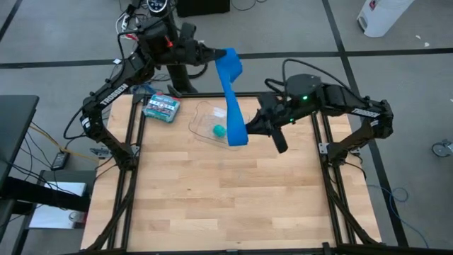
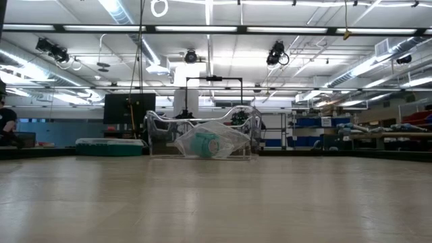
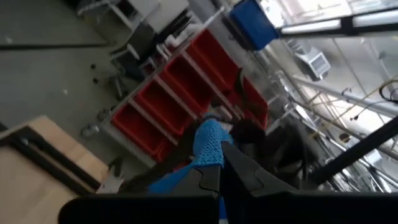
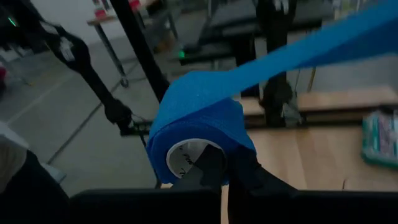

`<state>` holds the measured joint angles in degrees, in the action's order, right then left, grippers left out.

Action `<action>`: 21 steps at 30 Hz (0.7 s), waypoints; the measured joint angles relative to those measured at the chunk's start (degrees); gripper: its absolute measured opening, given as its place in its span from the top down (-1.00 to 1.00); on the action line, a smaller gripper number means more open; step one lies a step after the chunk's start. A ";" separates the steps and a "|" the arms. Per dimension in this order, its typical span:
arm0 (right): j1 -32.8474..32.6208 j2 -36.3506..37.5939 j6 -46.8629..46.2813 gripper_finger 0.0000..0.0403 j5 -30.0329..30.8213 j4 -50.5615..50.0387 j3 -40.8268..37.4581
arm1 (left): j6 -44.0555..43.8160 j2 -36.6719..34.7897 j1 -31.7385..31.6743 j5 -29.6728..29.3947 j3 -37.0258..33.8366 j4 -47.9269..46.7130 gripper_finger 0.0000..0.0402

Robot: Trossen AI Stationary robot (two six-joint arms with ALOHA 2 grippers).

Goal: Roll bandage
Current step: Roll the blue bandage

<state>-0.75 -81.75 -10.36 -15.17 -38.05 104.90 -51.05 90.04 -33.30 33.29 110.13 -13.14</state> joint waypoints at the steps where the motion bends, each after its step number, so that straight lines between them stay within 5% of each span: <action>1: 0.00 0.28 0.05 1.00 -0.06 0.91 0.03 | 0.00 0.00 0.16 0.45 0.00 -0.50 0.96; 21: 4.05 2.62 -0.02 1.00 -7.02 6.32 0.04 | 1.17 0.00 4.54 5.78 0.00 -9.10 0.96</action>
<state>3.30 -79.13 -10.37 -22.19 -31.73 104.95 -49.88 90.04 -28.75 39.07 110.13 -22.23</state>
